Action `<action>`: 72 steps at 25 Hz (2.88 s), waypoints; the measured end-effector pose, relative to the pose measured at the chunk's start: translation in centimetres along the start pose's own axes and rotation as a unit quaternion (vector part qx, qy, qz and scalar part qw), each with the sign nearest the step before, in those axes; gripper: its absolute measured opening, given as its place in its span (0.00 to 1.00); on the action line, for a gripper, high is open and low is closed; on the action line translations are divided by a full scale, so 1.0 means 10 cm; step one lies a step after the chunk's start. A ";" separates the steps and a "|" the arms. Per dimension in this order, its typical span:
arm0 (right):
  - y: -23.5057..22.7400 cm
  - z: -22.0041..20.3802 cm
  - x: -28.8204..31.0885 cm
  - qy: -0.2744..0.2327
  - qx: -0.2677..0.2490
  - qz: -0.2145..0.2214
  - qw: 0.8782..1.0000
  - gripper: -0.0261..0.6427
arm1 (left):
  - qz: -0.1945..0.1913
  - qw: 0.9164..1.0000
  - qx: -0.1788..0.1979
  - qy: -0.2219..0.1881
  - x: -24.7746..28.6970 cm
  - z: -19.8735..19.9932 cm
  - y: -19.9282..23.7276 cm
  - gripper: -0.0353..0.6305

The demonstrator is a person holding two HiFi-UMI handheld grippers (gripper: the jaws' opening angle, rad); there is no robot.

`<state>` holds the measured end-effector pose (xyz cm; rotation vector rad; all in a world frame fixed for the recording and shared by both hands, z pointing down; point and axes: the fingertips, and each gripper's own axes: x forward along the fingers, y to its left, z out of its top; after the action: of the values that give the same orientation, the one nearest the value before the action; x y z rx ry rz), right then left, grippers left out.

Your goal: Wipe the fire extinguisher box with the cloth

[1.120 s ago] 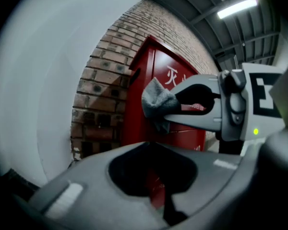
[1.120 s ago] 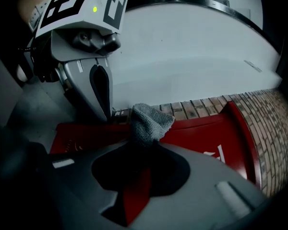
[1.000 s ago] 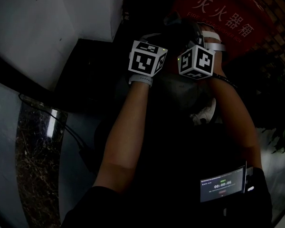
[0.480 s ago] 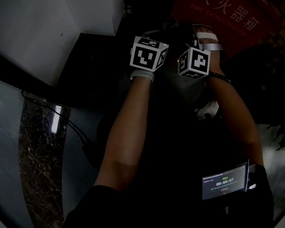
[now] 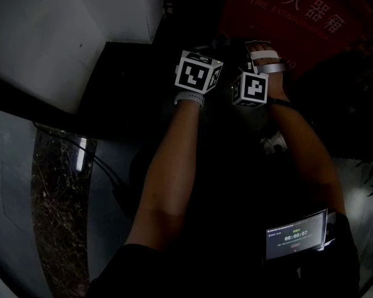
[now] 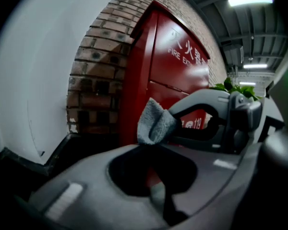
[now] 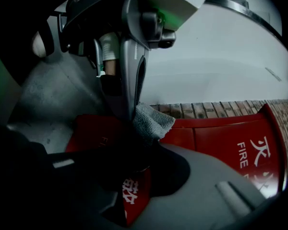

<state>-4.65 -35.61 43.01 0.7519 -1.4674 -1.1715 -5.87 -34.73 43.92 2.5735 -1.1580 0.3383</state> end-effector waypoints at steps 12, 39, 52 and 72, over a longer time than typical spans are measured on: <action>0.54 0.08 0.19 -0.022 0.011 0.024 0.999 0.14 | -0.006 0.997 -0.033 0.074 0.19 -0.69 0.04 0.06; 1.70 0.04 0.48 -0.038 0.034 0.104 0.993 0.15 | -0.013 0.976 -0.042 0.214 0.46 -1.53 0.06 0.06; 0.50 0.05 -0.20 -0.081 0.242 0.054 0.965 0.15 | -0.028 0.998 -0.003 0.057 0.03 -0.25 -0.14 0.06; -2.25 -0.49 -1.34 0.011 0.021 -0.197 0.980 0.15 | 0.004 0.982 0.126 -0.141 -0.63 1.75 -0.71 0.06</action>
<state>0.21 -31.95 17.10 1.1164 -1.3645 -1.4248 -2.96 -32.24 24.38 2.9122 -1.2942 0.1306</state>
